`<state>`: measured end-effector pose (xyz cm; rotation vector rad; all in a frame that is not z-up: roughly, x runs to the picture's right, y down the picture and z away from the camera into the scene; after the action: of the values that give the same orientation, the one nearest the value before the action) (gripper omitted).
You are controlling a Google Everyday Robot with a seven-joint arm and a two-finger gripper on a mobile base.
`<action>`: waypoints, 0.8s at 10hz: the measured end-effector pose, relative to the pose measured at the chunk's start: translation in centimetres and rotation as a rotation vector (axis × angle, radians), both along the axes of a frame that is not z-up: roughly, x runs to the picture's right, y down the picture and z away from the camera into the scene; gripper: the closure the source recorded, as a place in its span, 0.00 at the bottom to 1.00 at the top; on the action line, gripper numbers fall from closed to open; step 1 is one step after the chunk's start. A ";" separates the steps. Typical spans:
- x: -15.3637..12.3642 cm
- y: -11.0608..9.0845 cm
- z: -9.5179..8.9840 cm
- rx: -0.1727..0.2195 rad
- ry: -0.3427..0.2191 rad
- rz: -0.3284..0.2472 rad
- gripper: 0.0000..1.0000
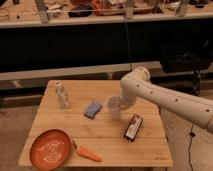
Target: Pick up the ceramic cup
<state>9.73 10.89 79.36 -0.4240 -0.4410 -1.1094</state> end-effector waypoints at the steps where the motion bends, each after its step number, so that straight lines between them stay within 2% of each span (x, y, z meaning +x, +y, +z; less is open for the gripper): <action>1: 0.1 -0.1 -0.2 -0.003 -0.002 -0.005 0.95; 8: 0.4 -1.1 -1.8 -0.018 -0.019 -0.038 0.95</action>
<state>10.13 9.83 77.52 -0.4397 -0.4619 -1.1473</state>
